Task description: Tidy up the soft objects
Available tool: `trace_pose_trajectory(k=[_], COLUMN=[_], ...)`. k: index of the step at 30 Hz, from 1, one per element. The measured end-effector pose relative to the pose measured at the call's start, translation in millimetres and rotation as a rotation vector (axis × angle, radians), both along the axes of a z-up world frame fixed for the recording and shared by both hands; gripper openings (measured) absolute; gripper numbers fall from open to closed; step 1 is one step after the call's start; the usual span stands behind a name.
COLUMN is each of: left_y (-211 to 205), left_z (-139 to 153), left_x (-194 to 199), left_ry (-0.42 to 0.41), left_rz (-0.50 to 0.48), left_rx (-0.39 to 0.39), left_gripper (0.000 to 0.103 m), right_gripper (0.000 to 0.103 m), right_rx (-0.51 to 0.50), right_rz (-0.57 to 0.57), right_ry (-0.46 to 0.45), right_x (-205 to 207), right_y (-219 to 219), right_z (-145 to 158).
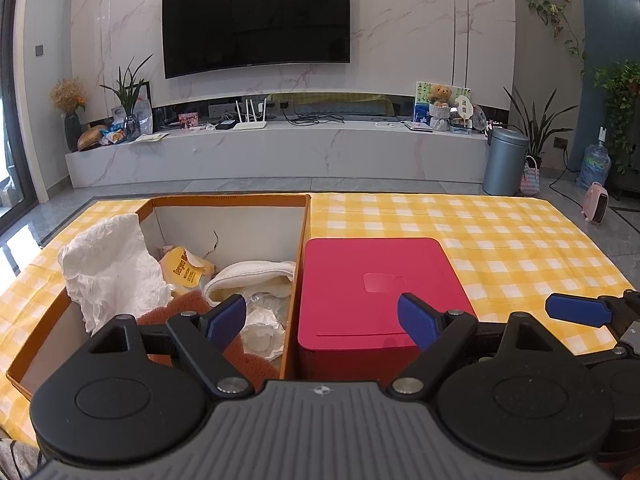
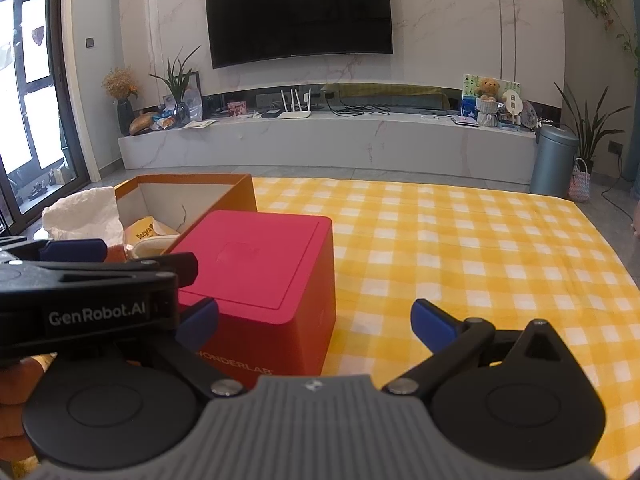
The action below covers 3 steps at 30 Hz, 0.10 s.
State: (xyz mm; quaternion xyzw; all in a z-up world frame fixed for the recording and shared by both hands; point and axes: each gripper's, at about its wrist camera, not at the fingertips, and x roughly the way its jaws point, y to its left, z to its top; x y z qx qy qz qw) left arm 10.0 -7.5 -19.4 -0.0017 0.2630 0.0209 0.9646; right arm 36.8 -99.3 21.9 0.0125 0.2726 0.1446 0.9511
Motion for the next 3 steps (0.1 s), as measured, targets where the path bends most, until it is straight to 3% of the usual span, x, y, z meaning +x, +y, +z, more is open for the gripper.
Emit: trace_pose_trajectory(k=[3], left_y=[0.3], left_z=[0.9], left_x=[-1.1], left_ry=[-0.001], left_rz=[-0.001], left_rx=[-0.008], left_gripper=[0.1], right_gripper=[0.1], right_rx=[0.018], right_rz=[0.006], right_ry=[0.005], right_x=[0.0], right_y=[-1.3], right_z=[-0.3])
